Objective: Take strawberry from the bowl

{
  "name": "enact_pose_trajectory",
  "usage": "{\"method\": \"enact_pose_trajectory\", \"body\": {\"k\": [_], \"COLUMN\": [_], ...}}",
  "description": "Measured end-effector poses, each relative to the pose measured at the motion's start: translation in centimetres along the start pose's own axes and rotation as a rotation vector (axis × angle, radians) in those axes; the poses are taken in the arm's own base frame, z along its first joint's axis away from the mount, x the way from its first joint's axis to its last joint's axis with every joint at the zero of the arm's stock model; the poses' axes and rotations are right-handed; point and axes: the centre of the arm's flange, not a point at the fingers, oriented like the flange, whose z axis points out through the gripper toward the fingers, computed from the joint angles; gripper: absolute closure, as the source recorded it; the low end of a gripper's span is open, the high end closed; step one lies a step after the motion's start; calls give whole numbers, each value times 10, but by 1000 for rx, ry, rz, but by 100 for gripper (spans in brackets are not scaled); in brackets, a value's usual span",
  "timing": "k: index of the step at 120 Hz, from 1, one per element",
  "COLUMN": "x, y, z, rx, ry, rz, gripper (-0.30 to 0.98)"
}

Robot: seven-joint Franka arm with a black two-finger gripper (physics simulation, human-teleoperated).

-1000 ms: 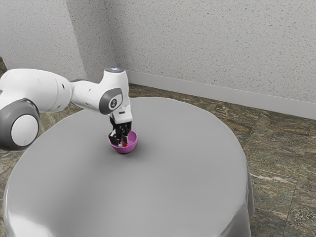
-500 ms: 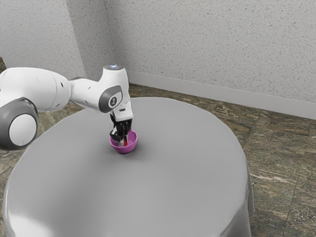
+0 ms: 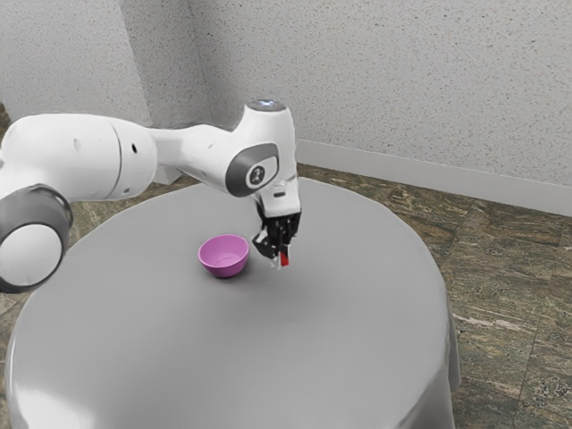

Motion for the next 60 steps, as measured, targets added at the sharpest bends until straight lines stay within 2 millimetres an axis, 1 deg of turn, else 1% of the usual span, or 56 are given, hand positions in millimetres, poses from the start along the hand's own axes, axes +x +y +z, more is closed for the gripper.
{"method": "enact_pose_trajectory", "body": {"k": [4, 15, 24, 28, 34, 42, 52, 56, 60], "x": [5, 26, 33, 34, 34, 34, 33, 30, 24], "y": [0, -2, -3, -3, -3, -3, -3, -2, -1], "z": [9, 29, 42, 45, 49, 52, 52, 47, 32], "rx": [-14, -32, -42, -45, -51, -55, -55, -51, -39], "ry": [5, 14, 21, 23, 25, 27, 29, 28, 27], "rz": [-1, 9, 3, -1, -8, -18, -30, -38, -55], "gripper": [64, 63, 63, 59, 48, 35, 24, 20, 17]}}
